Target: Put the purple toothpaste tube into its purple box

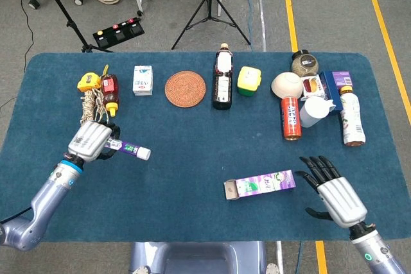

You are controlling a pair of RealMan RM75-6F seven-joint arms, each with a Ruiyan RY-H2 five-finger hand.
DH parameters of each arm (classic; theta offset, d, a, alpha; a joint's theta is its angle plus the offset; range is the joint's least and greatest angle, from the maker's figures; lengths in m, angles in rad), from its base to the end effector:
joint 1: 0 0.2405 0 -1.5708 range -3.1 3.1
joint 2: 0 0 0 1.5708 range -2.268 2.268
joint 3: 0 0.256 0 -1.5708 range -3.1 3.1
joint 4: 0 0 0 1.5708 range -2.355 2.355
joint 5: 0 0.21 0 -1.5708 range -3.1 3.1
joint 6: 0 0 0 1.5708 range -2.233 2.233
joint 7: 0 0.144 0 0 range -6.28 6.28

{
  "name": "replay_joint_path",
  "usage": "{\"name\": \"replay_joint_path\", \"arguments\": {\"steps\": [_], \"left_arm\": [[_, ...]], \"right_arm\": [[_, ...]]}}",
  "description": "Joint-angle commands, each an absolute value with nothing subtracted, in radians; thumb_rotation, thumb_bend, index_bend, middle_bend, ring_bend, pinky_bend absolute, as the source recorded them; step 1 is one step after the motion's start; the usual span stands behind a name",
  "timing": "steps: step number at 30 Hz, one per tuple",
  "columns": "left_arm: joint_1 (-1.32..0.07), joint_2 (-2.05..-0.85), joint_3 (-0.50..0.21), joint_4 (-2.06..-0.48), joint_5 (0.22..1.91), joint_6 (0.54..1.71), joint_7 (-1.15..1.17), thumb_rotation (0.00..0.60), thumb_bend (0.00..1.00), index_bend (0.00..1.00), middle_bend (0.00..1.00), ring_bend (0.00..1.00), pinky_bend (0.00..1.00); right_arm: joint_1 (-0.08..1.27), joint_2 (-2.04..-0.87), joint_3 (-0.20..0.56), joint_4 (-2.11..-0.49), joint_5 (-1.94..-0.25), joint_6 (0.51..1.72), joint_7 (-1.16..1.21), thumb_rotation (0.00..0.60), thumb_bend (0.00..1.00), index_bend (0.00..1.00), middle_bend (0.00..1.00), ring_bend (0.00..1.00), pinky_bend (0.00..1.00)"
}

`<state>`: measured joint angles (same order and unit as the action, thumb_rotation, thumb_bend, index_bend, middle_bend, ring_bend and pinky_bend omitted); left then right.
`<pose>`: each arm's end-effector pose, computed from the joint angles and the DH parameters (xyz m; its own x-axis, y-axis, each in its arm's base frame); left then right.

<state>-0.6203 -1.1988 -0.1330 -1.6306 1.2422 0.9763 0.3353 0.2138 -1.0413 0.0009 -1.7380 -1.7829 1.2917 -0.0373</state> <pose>-0.2037 0.3307 0.0851 0.6150 0.1712 0.7697 0.7674 -0.3544 -0.5343 -0.2469 -0.1923 0.1261 0.4744 -0.1635 0.8650 -0.8314 -0.4062 0.3792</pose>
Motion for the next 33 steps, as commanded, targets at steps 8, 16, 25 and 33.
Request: {"name": "replay_joint_path", "arguments": {"steps": [8,16,25,33], "left_arm": [[-0.583,-1.003,-0.164,-1.763,1.173,1.016,0.322,0.6,0.31,0.53,0.46,0.4,0.59],[-0.571,-0.97,-0.151,-1.762,1.205,1.014,0.267,0.6,0.31,0.53,0.46,0.4,0.59],[-0.566,-0.971,-0.143,-1.72,1.222,1.007,0.214,0.6,0.31,0.53,0.46,0.4,0.59],[-0.568,-0.985,-0.138,-1.691,1.225,0.999,0.195,0.6,0.31,0.53,0.46,0.4,0.59]], "right_arm": [[0.377,-1.147,0.042,-1.83,-1.556,0.96,-0.246,0.6,0.06,0.2,0.05,0.03,0.04],[0.446,-1.287,0.085,-1.746,-1.362,0.88,-0.362,0.6,0.06,0.2,0.07,0.06,0.06],[0.471,-1.333,0.086,-1.698,-1.306,0.903,-0.389,0.6,0.06,0.2,0.11,0.1,0.1],[0.47,-1.349,0.065,-1.659,-1.316,0.937,-0.381,0.6,0.06,0.2,0.19,0.18,0.17]]}}
